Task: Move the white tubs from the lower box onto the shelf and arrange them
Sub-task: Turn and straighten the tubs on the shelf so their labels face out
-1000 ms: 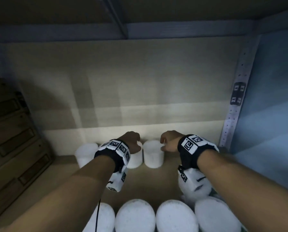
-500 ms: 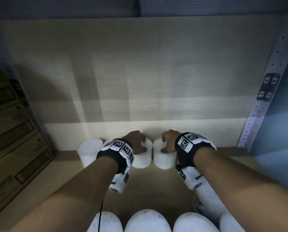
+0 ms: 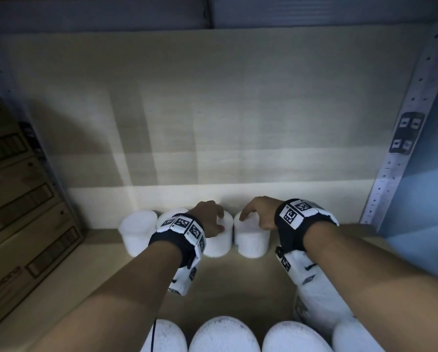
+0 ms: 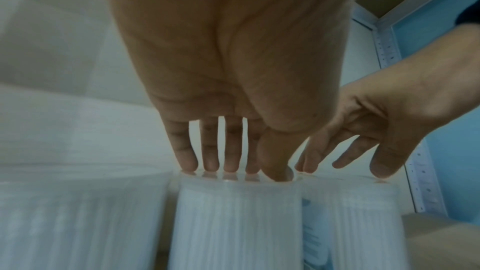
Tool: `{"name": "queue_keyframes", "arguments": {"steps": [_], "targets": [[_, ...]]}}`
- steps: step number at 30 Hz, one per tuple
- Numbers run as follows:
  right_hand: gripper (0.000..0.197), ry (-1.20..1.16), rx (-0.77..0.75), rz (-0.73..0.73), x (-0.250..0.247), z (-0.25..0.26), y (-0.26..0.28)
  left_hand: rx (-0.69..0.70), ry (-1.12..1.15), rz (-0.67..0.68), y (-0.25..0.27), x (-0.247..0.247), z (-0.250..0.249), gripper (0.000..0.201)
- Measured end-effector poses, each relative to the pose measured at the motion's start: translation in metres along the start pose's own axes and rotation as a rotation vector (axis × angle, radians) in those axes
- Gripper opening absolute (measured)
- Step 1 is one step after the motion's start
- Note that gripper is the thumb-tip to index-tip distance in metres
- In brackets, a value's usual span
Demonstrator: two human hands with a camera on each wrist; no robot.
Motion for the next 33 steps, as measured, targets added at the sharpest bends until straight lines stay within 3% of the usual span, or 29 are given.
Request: {"name": "queue_keyframes", "arguments": {"steps": [3, 9, 23, 29, 33], "targets": [[0.039, -0.033, 0.027, -0.107, -0.005, -0.002, -0.003, 0.003, 0.003, -0.003, -0.001, 0.001, 0.001, 0.043], [0.062, 0.080, 0.139, -0.022, 0.007, -0.007, -0.010, 0.015, 0.013, -0.010, -0.002, 0.004, 0.002, 0.042], [0.060, 0.026, 0.088, 0.068, 0.003, 0.000, -0.005, 0.007, 0.015, -0.025, -0.003, 0.005, 0.003, 0.039], [0.050, -0.033, 0.131, -0.046, -0.003, -0.004, -0.009, 0.010, 0.012, -0.020, -0.004, 0.006, 0.004, 0.039], [0.073, 0.126, 0.205, 0.015, 0.009, -0.007, -0.016, 0.011, 0.014, -0.018, -0.003, 0.005, 0.003, 0.038]]}}
Point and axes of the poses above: each hand's wrist, its own y-axis away from the middle knuckle, its own x-axis out of the palm, z = x × y, the point moved 6 cm from there along -y, towards the middle knuckle
